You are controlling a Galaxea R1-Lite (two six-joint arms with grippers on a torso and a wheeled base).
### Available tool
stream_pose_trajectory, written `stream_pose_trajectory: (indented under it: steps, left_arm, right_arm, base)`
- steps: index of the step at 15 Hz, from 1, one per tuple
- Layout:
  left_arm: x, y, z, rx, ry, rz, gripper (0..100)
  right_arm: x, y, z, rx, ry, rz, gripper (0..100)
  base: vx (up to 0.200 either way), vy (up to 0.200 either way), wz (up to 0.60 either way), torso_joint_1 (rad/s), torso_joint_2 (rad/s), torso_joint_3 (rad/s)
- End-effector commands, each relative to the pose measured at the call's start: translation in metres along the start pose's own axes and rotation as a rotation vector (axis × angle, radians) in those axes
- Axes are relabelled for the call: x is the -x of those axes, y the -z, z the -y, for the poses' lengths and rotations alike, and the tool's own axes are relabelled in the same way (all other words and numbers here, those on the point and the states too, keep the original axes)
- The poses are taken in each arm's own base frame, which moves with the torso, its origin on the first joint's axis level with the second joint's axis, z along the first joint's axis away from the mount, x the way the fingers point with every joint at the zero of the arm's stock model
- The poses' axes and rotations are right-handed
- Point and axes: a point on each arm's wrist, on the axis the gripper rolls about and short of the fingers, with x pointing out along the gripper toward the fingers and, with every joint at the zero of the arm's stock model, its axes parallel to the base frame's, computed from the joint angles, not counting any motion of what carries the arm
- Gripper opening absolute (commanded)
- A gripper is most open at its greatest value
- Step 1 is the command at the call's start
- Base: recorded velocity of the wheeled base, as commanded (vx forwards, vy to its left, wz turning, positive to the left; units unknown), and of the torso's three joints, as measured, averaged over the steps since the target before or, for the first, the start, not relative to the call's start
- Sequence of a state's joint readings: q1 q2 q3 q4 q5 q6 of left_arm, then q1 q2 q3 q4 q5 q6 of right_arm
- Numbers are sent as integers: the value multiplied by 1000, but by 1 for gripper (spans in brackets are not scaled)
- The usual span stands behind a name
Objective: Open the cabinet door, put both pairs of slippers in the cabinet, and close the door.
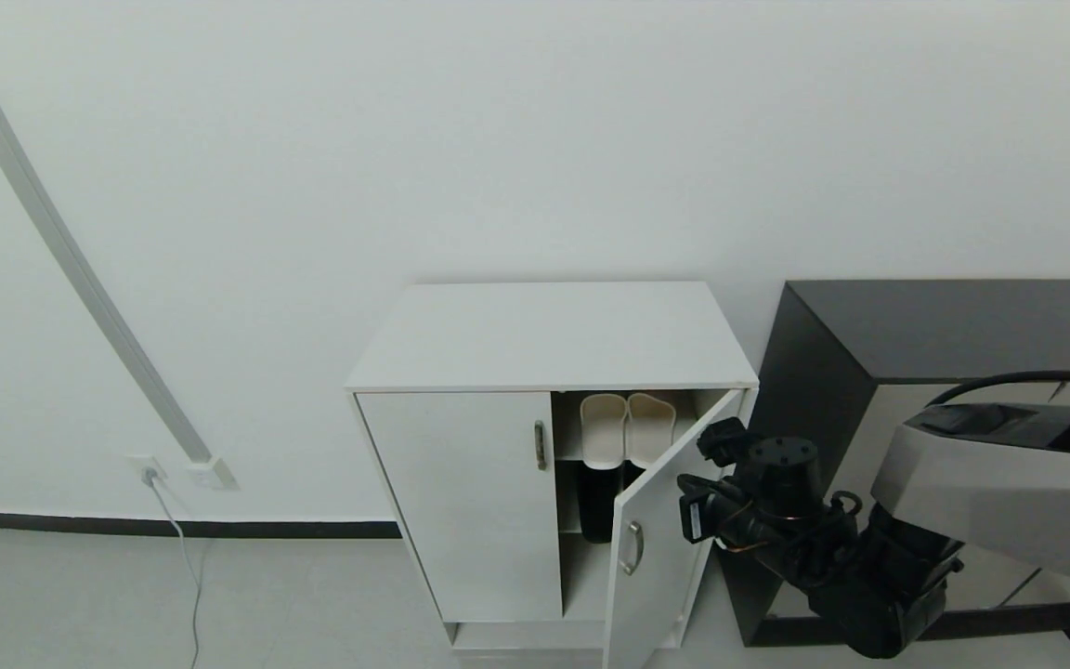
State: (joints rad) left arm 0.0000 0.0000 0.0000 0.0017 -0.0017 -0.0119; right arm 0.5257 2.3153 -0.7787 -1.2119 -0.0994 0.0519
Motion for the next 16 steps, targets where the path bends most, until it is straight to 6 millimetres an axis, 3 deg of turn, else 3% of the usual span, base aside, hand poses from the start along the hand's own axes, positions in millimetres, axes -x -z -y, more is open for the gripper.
stream_pose_trajectory:
  steps: [1,16]
  left_arm:
    - [0,0,0,0,0,-1,0]
    - [0,0,0,-1,1,0,0]
  right_arm:
    - [-11,4,-1,0,0,1,0]
    - [-47,-27,-8,-1,-6,51,0]
  base:
    - [0,0,0,0,0,0]
    - [0,0,0,0,0,0]
